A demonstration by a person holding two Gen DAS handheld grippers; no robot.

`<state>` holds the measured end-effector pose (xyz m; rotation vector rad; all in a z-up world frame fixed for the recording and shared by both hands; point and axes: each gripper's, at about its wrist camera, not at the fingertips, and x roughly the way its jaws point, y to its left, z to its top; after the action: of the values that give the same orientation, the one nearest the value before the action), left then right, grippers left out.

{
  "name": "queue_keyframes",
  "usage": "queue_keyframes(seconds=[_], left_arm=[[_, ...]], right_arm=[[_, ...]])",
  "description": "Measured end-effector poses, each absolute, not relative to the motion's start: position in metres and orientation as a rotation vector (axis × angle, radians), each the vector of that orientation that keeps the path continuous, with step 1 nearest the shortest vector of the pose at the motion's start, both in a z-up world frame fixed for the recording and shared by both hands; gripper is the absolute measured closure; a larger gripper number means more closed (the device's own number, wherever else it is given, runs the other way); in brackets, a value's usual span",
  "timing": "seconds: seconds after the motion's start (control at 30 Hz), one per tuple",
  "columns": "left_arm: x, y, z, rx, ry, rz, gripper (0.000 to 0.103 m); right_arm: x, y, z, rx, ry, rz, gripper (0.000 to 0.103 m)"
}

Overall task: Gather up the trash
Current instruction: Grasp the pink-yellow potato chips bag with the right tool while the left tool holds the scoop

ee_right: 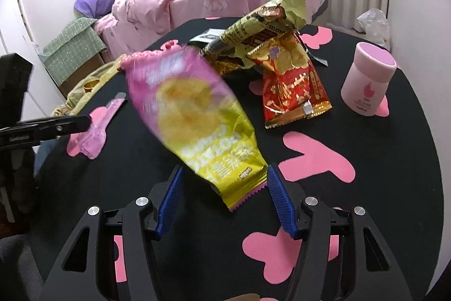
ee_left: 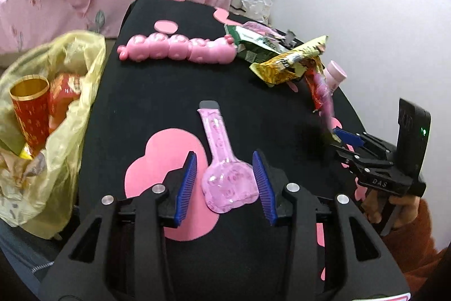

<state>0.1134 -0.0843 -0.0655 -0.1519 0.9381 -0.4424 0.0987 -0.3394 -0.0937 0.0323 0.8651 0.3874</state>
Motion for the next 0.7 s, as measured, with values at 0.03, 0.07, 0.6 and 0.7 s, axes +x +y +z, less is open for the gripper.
queue_keyframes(seconds=[0.03,0.07,0.6,0.7], left_arm=[[0.113,-0.086,-0.065,-0.143,0.934,-0.449,0.063],[0.112,-0.088,-0.064,-0.136,0.930,-0.453,0.063],[0.113,-0.080,-0.075,-0.198,0.936,-0.471,0.062],[0.112,-0.079,-0.075,-0.204,0.925,-0.473,0.061]], right_arm=[[0.099,-0.339,-0.094,0.029,0.866,0.385,0.046],[0.099,-0.338,-0.094,0.028,0.867,0.383,0.046],[0.098,-0.330,-0.095,-0.036,0.871,0.346,0.046],[0.099,-0.330,-0.095,-0.032,0.871,0.348,0.046]])
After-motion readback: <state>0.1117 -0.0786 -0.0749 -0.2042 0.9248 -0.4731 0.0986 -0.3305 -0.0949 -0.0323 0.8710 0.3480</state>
